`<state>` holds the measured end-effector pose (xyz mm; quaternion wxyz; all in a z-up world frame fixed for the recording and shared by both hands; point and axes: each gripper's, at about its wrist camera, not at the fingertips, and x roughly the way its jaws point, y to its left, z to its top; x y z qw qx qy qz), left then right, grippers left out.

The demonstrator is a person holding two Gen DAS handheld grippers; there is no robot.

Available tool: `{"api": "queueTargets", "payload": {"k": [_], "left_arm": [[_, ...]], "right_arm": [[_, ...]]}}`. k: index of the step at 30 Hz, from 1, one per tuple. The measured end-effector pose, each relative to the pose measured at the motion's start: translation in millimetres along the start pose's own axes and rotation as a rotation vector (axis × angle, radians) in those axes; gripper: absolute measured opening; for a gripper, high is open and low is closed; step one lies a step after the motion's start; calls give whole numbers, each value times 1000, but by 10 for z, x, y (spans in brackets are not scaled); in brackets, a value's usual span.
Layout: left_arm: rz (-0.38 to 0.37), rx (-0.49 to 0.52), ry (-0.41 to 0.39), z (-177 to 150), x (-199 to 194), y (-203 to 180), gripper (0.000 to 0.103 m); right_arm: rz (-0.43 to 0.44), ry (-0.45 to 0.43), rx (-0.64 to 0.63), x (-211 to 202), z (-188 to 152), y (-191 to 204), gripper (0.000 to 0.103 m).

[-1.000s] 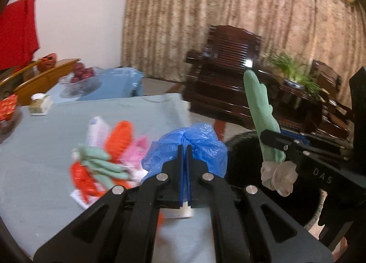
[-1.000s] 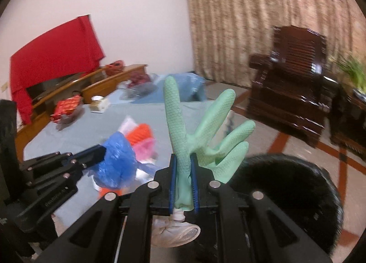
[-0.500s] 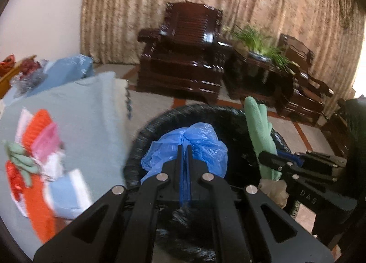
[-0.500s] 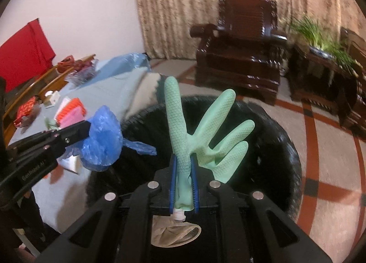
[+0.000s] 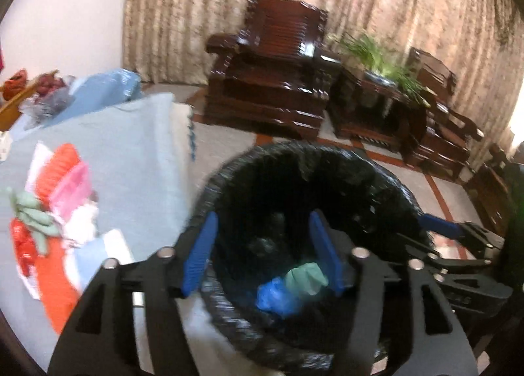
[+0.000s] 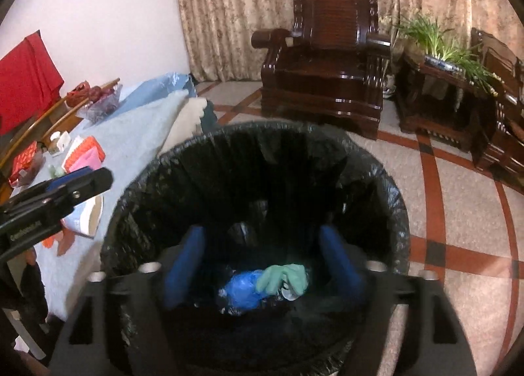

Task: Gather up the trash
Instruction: 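Carry the blue bag and green glove over the bin and open both tools, then move both tools back to the trash pile on the table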

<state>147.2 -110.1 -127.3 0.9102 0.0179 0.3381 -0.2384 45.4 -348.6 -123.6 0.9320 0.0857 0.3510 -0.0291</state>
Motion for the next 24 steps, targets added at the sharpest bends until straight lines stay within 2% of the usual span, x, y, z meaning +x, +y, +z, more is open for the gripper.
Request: {"api": "queueTargets", "payload": {"k": [2,5,15,20,24], "left_arm": [[47,-11,-34,24,-140,116,75],[107,-23,-76,38,-371,279,79],[331,-118,-121,-110,-1040,1074,80],[401,-168,-124,-196,-1233,1418,80],[429,-190,-119,-322,-1327,1633,80]], "right_arm": [[5,-29,-5,-58,59,96,96],[40,-52,-22,-92,154,283,97],[188,-119,-131,-71,321,1220,97],[251,-126,-183,-15,329,1631,97],[274,-119,-227,80,295,1913,97]]}}
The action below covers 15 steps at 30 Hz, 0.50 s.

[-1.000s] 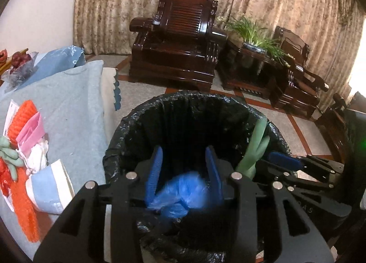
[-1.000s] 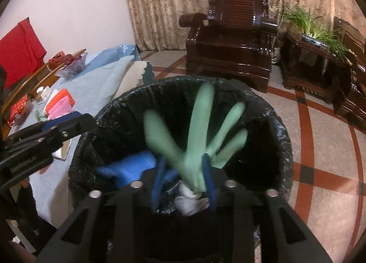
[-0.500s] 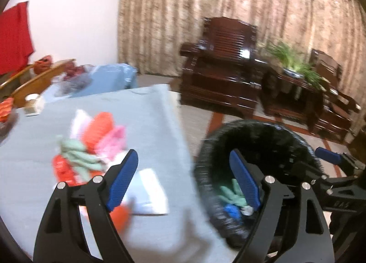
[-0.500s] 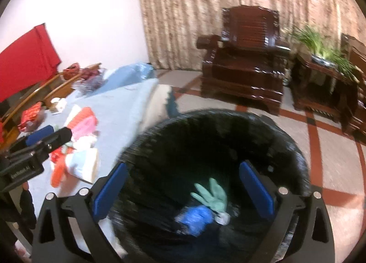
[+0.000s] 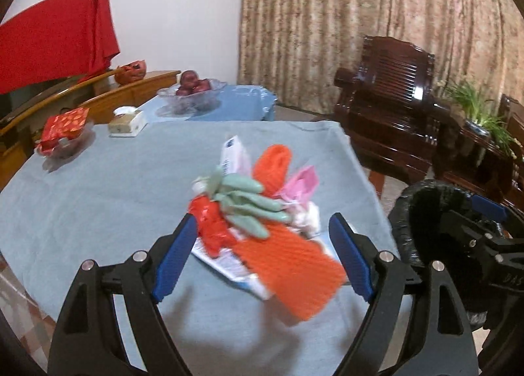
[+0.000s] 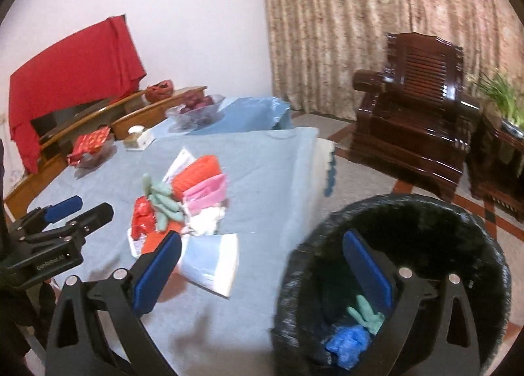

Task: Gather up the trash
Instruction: 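Move both tools back to the trash pile on the table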

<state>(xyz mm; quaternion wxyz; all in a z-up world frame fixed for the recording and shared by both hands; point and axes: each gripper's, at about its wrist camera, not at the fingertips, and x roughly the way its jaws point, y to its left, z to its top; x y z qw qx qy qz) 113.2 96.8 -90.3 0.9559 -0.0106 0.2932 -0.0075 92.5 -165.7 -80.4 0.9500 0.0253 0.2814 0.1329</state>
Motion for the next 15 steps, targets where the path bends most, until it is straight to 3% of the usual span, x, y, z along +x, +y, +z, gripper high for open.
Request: {"api": "queueTargets", "payload": {"k": [15], "left_arm": [[50,-37,24,2,318,392,76]], "right_arm": [[11,45,-43,637,165,336,93]]}}
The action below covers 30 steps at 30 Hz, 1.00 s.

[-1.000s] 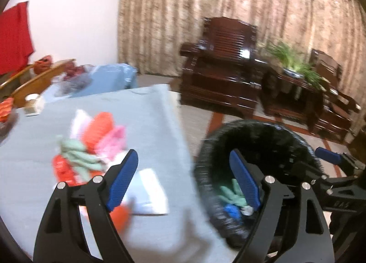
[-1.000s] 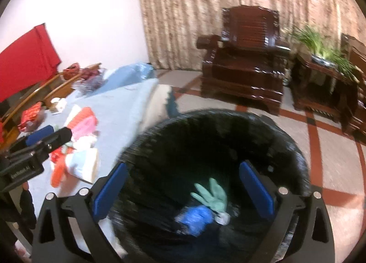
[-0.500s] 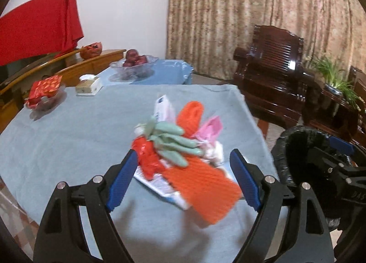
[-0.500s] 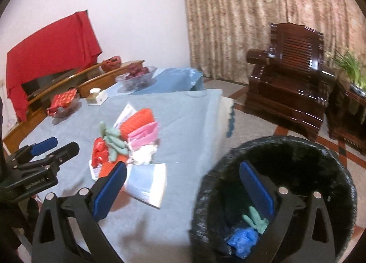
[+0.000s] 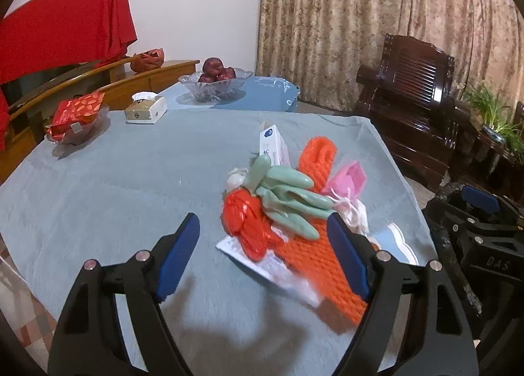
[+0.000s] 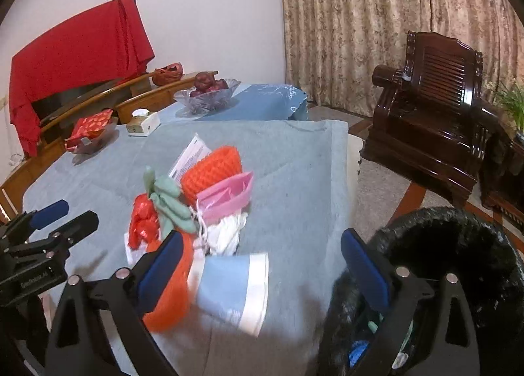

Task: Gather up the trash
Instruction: 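Move both tools back to the trash pile on the table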

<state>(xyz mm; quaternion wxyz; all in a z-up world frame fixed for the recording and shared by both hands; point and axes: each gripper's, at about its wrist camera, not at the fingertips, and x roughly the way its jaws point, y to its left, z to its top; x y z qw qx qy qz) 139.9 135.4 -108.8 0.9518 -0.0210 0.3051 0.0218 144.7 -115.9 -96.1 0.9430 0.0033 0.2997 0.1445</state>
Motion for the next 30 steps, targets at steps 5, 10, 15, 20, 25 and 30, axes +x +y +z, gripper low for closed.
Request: {"api": "queueTargets", "payload": {"k": [5,10,15,20,25,30], "left_arm": [[-12,-13,-2,135,236,-22,73],[-33,3,-4,220,492,-184,73],[-31,11,5,268,724,-306,73],[-21,20,53,238,985,-332,49],[-49,24,71,203,1049,-327,12],[-81,23,28,231,879,-314,0]], "right_arm": [[-13,-4,-6,145,82,-9,92],[-34,0,-15,238,91,-42,92],[-46,8,-6,316,92,-117,92],[-48,15,8,361,82,-166,92],[-41,19,-2,397,78,-124,92],[-28,11,-11,401,103,-76,92]]}}
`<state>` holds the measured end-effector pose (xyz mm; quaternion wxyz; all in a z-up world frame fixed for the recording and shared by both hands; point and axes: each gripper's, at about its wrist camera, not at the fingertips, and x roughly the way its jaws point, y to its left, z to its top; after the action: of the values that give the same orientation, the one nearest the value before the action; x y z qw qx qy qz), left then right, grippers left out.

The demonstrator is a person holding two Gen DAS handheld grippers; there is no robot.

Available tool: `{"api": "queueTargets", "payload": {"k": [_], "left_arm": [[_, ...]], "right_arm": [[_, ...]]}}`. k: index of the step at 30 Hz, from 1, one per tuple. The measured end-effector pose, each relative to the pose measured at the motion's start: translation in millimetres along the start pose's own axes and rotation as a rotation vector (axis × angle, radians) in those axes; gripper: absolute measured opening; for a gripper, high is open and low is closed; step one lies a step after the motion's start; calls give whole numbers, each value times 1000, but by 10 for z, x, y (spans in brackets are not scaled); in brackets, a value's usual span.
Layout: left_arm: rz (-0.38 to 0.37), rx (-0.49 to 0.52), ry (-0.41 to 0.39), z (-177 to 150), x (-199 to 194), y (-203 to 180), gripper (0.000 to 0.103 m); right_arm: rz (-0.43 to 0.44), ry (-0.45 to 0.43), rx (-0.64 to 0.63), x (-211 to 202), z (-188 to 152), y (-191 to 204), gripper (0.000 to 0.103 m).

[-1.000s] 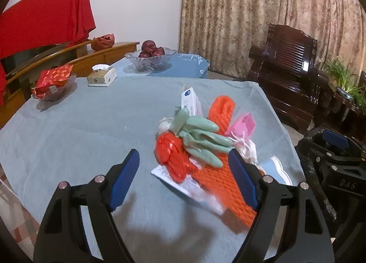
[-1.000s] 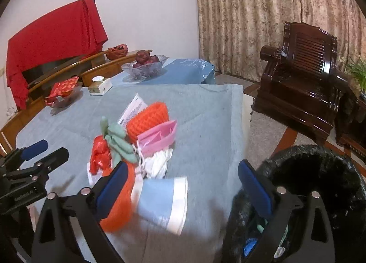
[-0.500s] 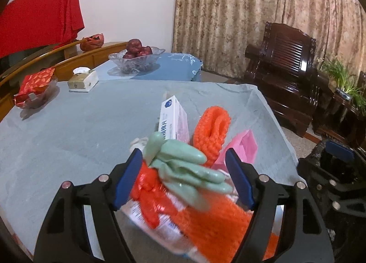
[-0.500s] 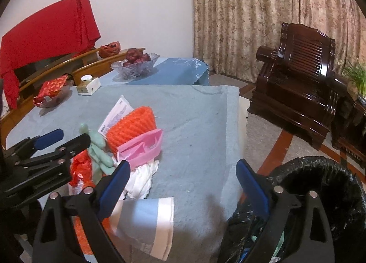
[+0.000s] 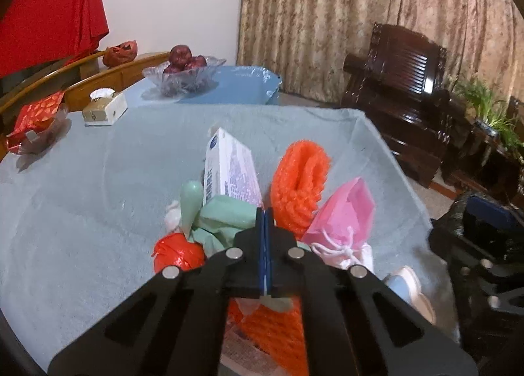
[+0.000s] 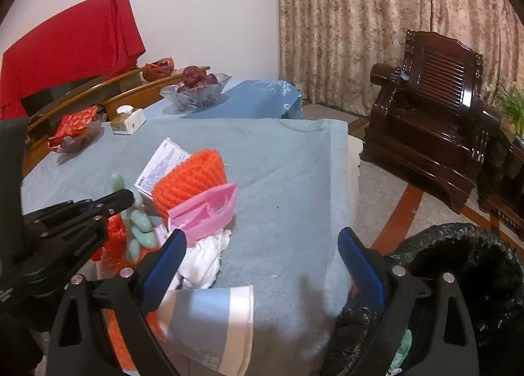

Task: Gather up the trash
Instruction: 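Move both tools back to the trash pile on the table, then grasp the red plastic bag with the left tool while the right tool grasps the orange mesh net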

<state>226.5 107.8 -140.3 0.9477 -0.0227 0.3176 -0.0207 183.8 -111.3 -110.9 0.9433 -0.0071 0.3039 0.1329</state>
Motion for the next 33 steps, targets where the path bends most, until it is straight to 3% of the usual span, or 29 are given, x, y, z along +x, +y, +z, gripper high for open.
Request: {"api": "queueTargets", "payload": {"k": [5,13,15,17,19,23,28,30,32,33], "left_arm": [[-16,-7,-34,16,-227,50,0],[6,-4,16,-185,-315,204,3],[18,-11,33,-247,-300,255,11],[38,-25,43,-308,-283,320,33],[47,-39,51,-334,-246,375,37],[69,-41,77,-323,-70,420,57],[92,-68,111,-315,122,525,68],[80,-88,134,-333,203,597,68],[60,-98,159,-370,263,639,46],[59,-104,167,-384,280,660,44]], "right_arm": [[14,-16,-6,-17,63,52,92],[41,-1,-25,22,21,190,92],[48,5,-24,25,-7,217,92],[52,11,-25,32,-28,239,92],[53,17,-26,48,-48,254,92],[54,30,-22,87,-78,268,92],[52,32,-20,104,-92,262,92],[50,36,-19,121,-106,262,92],[52,39,-20,132,-122,264,92],[54,41,-21,136,-128,274,92]]}}
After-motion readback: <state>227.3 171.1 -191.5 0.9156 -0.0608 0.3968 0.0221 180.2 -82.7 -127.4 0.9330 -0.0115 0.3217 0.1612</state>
